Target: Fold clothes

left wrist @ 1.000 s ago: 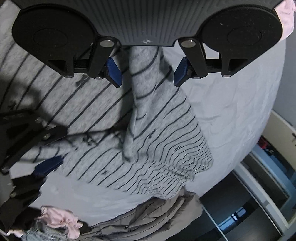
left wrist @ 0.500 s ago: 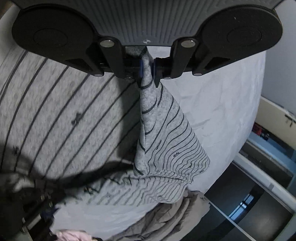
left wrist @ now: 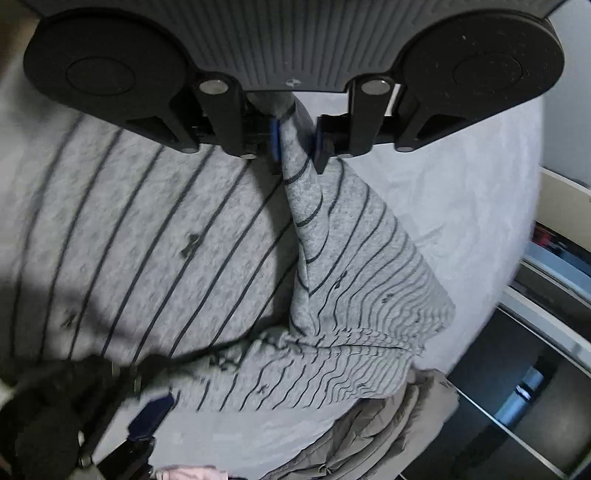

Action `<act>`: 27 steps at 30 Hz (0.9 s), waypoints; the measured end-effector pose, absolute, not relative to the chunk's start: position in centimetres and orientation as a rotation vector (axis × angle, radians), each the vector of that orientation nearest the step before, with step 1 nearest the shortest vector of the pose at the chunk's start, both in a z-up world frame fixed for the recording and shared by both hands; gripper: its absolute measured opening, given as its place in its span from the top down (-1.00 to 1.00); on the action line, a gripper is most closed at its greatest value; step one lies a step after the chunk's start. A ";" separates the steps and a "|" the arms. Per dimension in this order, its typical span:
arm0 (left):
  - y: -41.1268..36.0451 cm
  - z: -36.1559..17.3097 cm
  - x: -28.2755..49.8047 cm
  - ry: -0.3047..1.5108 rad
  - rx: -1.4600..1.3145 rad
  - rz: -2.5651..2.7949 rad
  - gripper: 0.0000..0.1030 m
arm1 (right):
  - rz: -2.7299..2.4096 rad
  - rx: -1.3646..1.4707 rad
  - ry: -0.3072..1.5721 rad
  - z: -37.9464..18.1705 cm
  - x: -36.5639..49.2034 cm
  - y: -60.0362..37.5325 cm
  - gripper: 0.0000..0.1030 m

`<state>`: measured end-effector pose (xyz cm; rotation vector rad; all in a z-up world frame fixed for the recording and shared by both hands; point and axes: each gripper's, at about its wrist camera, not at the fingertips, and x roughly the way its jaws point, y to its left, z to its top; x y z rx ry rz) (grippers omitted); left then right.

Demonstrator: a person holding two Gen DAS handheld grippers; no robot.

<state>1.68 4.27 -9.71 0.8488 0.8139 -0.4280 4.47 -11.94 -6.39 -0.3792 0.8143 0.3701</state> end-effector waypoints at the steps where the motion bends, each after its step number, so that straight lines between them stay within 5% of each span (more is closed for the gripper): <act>1: 4.5 -9.0 1.8 0.829 0.808 -0.452 0.53 | 0.381 -0.358 0.803 -5.9 4.5 -11.9 0.07; 4: 5.4 -6.4 2.1 0.838 0.635 -0.527 0.13 | 0.407 -0.286 0.774 -4.7 4.7 -12.0 0.11; 9: 7.6 -4.1 4.6 0.797 0.423 -0.508 0.13 | 0.390 -0.213 0.761 -3.8 6.4 -12.5 0.42; 13: 8.9 -5.6 6.2 0.872 0.381 -0.482 0.36 | 0.322 -0.126 0.816 -4.4 7.8 -14.5 0.60; 16: 8.6 -6.6 5.0 0.889 0.434 -0.469 0.36 | 0.297 -0.068 0.855 -5.1 7.7 -15.7 0.58; 18: 8.1 -6.9 3.7 0.882 0.470 -0.448 0.10 | 0.288 -0.047 0.871 -5.3 7.2 -16.1 0.53; 20: 7.9 -7.3 2.9 0.888 0.476 -0.406 0.07 | 0.286 -0.052 0.870 -5.2 6.2 -16.0 0.20; 23: 8.0 -8.0 2.4 0.925 0.444 -0.326 0.15 | 0.292 -0.103 0.860 -5.2 4.2 -15.4 0.11; 27: 8.6 -8.4 1.5 0.960 0.394 -0.218 0.48 | 0.255 -0.237 0.862 -6.5 1.8 -14.9 0.23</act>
